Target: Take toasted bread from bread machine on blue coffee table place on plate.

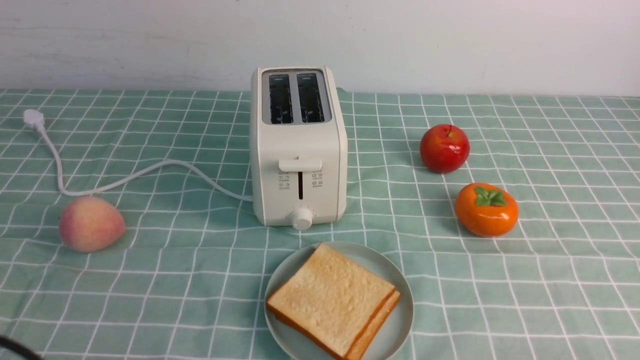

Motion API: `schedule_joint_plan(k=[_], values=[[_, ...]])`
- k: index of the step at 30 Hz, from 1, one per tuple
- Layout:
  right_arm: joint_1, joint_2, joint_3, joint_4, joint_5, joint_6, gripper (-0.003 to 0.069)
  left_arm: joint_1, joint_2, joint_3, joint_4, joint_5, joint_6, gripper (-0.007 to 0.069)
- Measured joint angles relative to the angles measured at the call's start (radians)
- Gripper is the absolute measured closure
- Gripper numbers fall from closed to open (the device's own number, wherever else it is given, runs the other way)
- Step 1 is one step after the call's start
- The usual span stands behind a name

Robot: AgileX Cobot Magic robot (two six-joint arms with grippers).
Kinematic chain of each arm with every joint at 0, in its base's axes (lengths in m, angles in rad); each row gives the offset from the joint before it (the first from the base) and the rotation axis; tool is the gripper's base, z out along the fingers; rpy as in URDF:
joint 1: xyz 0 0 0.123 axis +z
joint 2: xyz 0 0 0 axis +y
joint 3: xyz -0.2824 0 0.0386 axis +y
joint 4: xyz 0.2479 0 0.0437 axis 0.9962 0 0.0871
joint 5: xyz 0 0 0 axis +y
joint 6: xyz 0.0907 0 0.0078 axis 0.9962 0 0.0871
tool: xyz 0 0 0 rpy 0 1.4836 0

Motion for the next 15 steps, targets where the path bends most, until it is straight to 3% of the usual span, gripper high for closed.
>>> schedule_joint_plan(k=[5, 8, 12, 15], values=[[0.000, 0.000, 0.000, 0.000, -0.001, 0.000, 0.0660, 0.066, -0.205, 0.068, 0.098, -0.198, 0.003, 0.0638], [0.000, 0.000, 0.000, 0.000, -0.001, 0.000, 0.0657, 0.192, -0.356, 0.183, 0.140, -0.309, 0.003, 0.0638], [0.000, 0.000, 0.000, 0.001, -0.001, 0.000, 0.0656, 0.288, -0.389, 0.299, 0.139, -0.323, 0.002, 0.0637], [0.000, -0.001, 0.001, 0.001, -0.001, 0.000, 0.0656, 0.320, -0.389, 0.329, 0.129, -0.250, -0.003, 0.0638]])
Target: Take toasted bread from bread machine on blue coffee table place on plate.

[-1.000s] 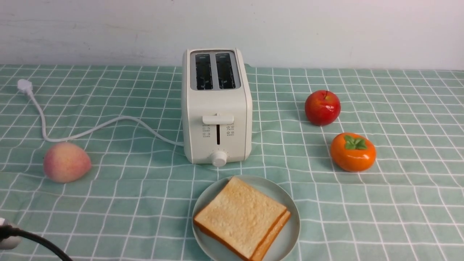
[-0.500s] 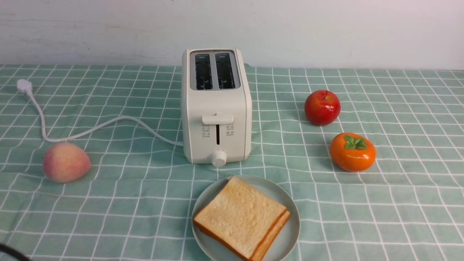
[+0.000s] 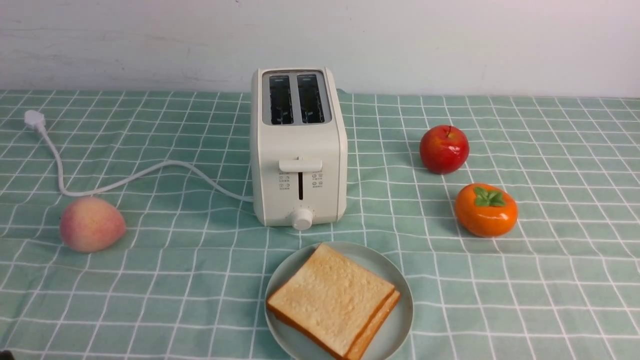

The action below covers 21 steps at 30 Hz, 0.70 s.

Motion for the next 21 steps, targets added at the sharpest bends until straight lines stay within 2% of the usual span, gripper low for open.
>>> schedule_joint_plan(k=[4, 21], values=[[0.000, 0.000, 0.000, 0.002, 0.000, 0.000, 0.0653, 0.002, 0.000, 0.005, -0.007, 0.131, -0.002, 0.0634], [0.000, 0.000, 0.000, 0.002, 0.000, 0.000, 0.0647, 0.002, 0.000, 0.005, -0.009, 0.136, -0.013, 0.0624]])
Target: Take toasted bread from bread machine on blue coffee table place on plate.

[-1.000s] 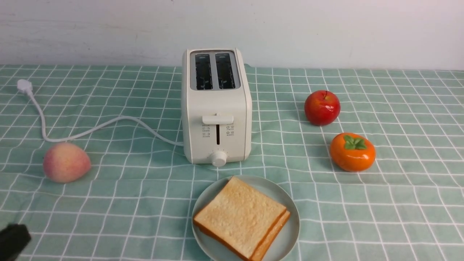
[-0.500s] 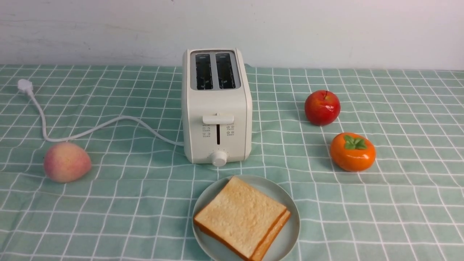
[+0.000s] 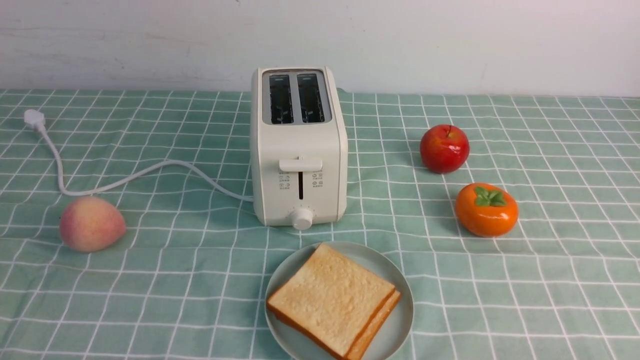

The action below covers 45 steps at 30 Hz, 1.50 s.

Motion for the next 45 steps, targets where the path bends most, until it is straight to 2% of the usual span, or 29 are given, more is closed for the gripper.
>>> schedule_joint_plan(k=[13, 21, 26, 29, 31, 33, 37, 45], values=[[-0.009, -0.035, 0.000, 0.001, 0.005, 0.004, 0.0638, 0.000, 0.000, 0.000, -0.001, 0.000, 0.000, 0.0609], [-0.128, -0.211, 0.000, 0.000, 0.026, 0.004, 0.0631, 0.000, 0.000, 0.000, -0.001, 0.000, 0.000, 0.0605], [-0.216, -0.329, 0.000, -0.131, 0.042, -0.010, 0.0626, 0.000, 0.000, 0.000, -0.001, 0.000, 0.000, 0.0598], [-0.258, -0.388, 0.000, -0.226, 0.105, 0.011, 0.0624, 0.000, 0.000, 0.000, -0.001, 0.000, 0.000, 0.0596], [-0.293, -0.434, -0.008, -0.356, 0.152, 0.118, 0.0620, 0.000, 0.000, 0.000, -0.001, -0.001, 0.000, 0.0596], [-0.299, -0.437, -0.009, -0.422, 0.159, 0.207, 0.0617, 0.000, 0.000, 0.000, -0.001, -0.001, 0.000, 0.0596], [-0.300, -0.437, -0.011, -0.484, 0.160, 0.345, 0.0614, 0.000, 0.000, 0.000, -0.001, -0.001, 0.000, 0.0589], [-0.299, -0.437, -0.011, -0.494, 0.160, 0.378, 0.0603, 0.000, 0.000, 0.000, -0.001, -0.001, 0.000, 0.0585]])
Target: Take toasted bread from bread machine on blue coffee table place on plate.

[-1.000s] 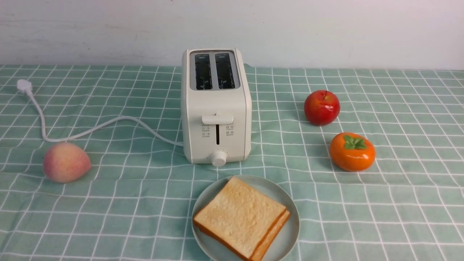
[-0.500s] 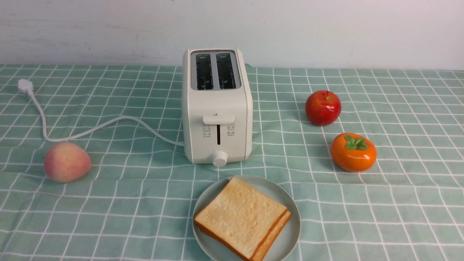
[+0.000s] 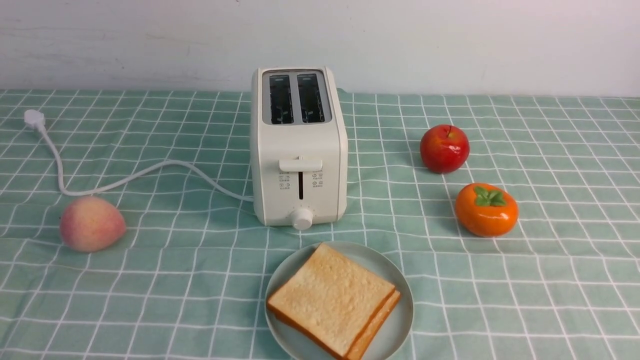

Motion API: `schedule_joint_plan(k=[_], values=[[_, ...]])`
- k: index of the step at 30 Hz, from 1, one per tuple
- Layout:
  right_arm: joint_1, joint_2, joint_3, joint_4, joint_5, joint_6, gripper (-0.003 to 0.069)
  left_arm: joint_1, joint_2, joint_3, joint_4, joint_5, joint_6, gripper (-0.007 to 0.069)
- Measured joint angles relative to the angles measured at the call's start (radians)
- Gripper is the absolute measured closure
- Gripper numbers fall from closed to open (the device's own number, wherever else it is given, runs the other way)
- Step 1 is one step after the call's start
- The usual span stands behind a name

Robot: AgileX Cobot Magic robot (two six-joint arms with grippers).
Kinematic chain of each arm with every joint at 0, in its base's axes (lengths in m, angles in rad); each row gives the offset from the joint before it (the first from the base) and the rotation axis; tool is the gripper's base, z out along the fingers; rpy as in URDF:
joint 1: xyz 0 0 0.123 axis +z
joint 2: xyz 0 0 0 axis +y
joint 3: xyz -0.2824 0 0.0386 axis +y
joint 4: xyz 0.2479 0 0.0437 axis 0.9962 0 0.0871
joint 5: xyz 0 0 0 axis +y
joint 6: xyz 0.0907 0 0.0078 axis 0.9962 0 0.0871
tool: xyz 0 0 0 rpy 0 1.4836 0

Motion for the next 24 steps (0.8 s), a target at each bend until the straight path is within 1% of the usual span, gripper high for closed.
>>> schedule_joint_plan(k=[24], values=[[0.008, 0.000, 0.000, 0.000, 0.000, -0.001, 0.0574, 0.000, 0.000, 0.000, 0.000, 0.000, 0.000, 0.0556]])
